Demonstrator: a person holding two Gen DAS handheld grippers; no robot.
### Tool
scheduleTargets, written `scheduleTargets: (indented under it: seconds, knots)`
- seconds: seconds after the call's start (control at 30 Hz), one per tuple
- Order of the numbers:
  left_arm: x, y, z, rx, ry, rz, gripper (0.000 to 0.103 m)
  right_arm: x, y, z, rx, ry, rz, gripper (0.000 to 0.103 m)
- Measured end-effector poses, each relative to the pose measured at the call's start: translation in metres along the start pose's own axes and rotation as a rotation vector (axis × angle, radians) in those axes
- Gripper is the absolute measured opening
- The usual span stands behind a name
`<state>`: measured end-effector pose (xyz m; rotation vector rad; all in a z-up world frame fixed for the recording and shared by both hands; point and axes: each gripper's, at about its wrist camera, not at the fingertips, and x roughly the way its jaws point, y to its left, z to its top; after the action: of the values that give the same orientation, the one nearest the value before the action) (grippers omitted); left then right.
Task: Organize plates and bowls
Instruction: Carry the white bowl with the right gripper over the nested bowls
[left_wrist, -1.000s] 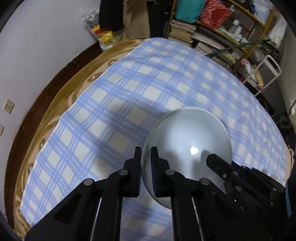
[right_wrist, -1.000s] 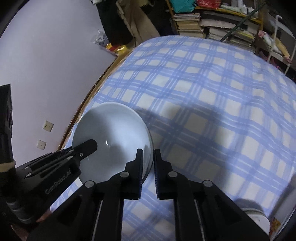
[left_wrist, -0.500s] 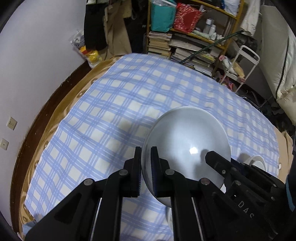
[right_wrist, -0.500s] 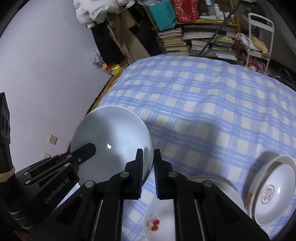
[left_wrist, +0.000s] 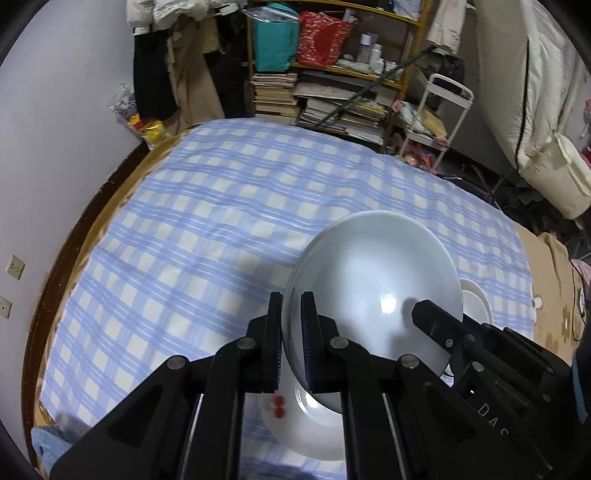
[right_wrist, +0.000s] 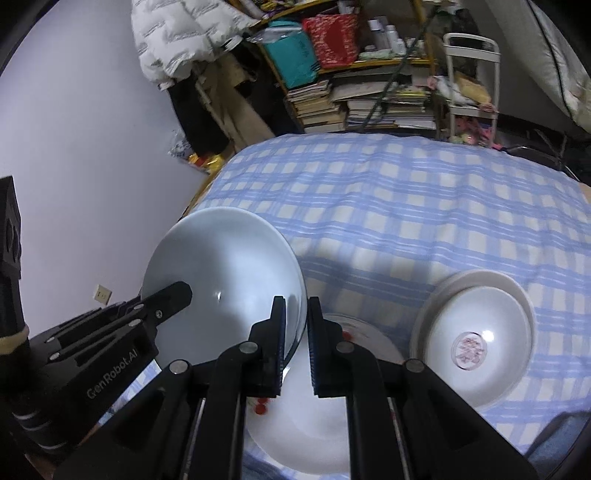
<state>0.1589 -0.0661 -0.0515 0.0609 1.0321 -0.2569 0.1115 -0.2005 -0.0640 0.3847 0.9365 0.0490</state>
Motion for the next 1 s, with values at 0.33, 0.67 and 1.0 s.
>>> scheduleTargets:
  seconds: [0.33,0.67,1.0]
  knots:
    - [-0.004,-0.061,-0.008,0.089,-0.004,-0.014,0.009,-0.027,-0.052,-0.014,0.061,-0.015,-0.044,0.013]
    - [0.005,-0.111,-0.006,0.133,0.027,-0.086,0.009,-0.051,-0.095,-0.014,0.094,-0.047,-0.099,0.013]
    - [0.017,-0.153,-0.002,0.186,0.034,-0.111,0.009,-0.059,-0.131,-0.011,0.119,-0.062,-0.140,0.013]
